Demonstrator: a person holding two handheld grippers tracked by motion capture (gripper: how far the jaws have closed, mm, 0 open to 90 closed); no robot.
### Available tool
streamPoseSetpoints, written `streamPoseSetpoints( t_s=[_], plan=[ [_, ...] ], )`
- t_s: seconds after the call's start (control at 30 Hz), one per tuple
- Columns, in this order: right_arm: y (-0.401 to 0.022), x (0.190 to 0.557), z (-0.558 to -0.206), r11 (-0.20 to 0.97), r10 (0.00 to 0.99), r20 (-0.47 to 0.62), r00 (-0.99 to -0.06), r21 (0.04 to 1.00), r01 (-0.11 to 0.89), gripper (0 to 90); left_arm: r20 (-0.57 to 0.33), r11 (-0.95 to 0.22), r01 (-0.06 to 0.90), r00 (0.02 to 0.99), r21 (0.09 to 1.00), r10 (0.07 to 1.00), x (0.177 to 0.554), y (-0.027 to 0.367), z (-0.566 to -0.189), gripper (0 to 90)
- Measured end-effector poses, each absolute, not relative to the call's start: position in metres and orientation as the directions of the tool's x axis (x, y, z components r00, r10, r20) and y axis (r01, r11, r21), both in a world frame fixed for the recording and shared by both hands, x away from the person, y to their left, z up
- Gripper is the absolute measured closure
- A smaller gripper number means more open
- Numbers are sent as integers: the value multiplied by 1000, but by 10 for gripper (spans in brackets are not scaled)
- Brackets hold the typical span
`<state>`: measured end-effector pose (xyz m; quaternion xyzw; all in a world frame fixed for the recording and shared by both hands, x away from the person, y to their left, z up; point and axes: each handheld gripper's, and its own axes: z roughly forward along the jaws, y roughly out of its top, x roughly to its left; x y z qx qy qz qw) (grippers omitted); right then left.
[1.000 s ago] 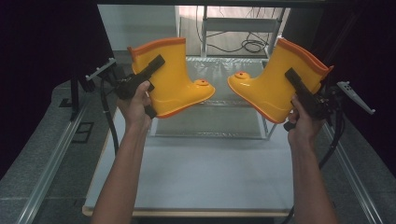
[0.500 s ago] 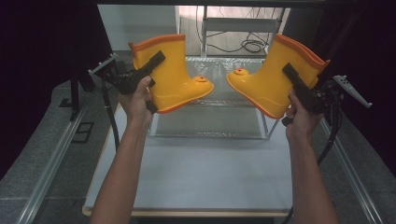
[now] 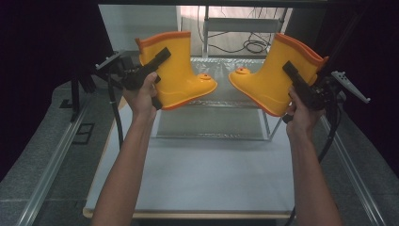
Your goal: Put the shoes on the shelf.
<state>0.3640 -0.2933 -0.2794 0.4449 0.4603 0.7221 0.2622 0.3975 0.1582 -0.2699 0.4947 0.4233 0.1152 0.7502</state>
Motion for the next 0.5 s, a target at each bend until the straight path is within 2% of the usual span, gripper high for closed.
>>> streamPoseSetpoints(
  t_s=[0.5],
  plan=[
    [-289,394,-278,-427,813,388,-434,904,10,840,-541,520,230,597,822,592,428,154,-265,832]
  ],
)
